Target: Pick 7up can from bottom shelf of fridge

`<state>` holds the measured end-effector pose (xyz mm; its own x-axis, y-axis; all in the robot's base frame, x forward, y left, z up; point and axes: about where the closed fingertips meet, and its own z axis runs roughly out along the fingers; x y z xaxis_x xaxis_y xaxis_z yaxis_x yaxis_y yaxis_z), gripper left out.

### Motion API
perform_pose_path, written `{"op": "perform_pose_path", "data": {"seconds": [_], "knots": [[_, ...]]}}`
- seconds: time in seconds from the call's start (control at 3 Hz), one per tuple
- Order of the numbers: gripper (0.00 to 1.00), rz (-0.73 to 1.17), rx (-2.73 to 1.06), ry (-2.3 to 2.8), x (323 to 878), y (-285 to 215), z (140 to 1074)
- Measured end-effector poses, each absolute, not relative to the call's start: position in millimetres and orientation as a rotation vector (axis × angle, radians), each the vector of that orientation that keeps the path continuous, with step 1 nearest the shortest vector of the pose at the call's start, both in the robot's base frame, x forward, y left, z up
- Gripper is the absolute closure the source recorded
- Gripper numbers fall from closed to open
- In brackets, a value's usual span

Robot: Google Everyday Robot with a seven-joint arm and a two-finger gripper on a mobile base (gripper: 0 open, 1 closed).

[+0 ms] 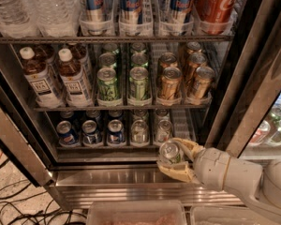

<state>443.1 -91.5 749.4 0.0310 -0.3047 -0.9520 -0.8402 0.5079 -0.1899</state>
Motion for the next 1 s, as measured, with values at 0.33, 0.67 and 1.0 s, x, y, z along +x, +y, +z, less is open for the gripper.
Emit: {"op": "perform_pose_path", "data": {"seconds": [0.33, 0.67, 1.0], "knots": [[1.00, 0.640, -1.108, 1.515, 428.2, -76.7, 777.3], [1.00, 0.742, -1.170, 1.540, 421.6, -62.6, 801.1], [1.00, 0.812, -1.217, 1.576, 422.4, -47.0, 825.9]]}}
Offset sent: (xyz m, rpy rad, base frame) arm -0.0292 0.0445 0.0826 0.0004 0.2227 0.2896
